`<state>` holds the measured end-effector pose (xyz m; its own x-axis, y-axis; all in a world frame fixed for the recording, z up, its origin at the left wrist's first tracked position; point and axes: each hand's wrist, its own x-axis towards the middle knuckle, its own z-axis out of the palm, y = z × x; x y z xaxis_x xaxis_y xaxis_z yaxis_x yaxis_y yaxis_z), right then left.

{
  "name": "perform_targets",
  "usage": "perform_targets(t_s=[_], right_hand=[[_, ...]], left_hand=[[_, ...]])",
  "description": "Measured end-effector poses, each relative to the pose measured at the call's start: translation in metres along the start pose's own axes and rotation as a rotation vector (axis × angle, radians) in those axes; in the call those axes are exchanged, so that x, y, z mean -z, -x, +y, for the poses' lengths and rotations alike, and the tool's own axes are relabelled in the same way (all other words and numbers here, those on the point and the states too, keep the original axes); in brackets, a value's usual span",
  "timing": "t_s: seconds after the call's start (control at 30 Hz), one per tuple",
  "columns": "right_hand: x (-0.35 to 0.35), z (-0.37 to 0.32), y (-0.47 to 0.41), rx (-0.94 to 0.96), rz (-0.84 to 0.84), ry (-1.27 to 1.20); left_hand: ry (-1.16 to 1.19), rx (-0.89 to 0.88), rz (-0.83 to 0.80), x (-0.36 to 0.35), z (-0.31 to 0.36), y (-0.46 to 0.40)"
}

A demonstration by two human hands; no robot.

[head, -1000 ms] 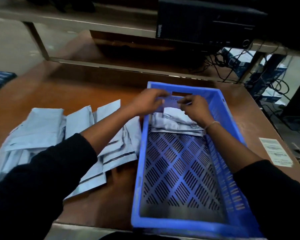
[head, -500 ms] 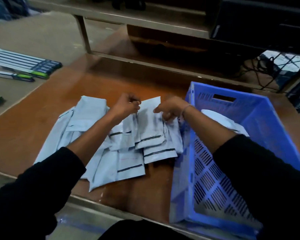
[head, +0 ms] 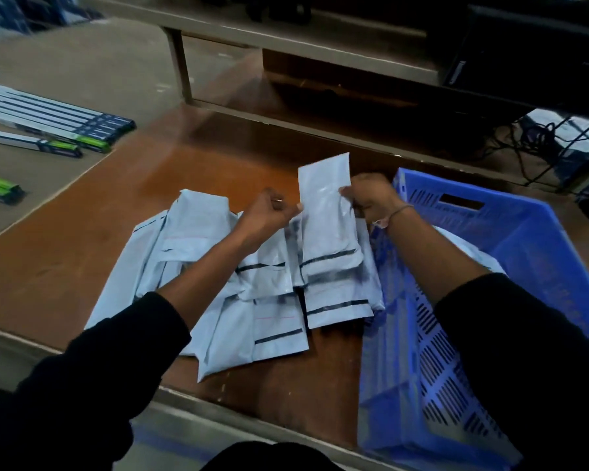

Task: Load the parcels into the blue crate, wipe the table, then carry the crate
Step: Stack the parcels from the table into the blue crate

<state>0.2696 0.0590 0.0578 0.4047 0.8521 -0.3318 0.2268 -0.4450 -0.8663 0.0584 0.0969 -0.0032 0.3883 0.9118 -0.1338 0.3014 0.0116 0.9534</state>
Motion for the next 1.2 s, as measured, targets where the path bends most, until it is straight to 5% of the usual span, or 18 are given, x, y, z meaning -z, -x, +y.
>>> perform_targets(t_s=[0.13,0.27,0.5,0.8,1.03,1.2], right_hand=[[0.009,-0.014,-0.001,0.012,0.008,-0.277],[0.003,-0.010,0.001,-0.024,0.035,-0.288],[-0.020,0.036,-0.005,-0.149,-0.034,0.185],[-0.047,0.034,0.005,-0.034,-0.054,0.651],[-0.029,0.021,0.001,-0.079,-0.069,0.334],[0.012,-0.004,0.001,0.121,0.362,0.347]], left_hand=[[0.235,0.105,-0.104,-0.008,0.014,-0.004],[0.321,0.096,-0.132,-0.005,0.021,-0.003],[0.208,0.130,0.185,0.033,0.008,-0.007],[0.136,0.118,0.203,0.036,-0.001,0.005],[0.171,0.091,0.172,0.032,-0.001,0.010],[0.213,0.095,0.183,0.022,0.003,0.010]])
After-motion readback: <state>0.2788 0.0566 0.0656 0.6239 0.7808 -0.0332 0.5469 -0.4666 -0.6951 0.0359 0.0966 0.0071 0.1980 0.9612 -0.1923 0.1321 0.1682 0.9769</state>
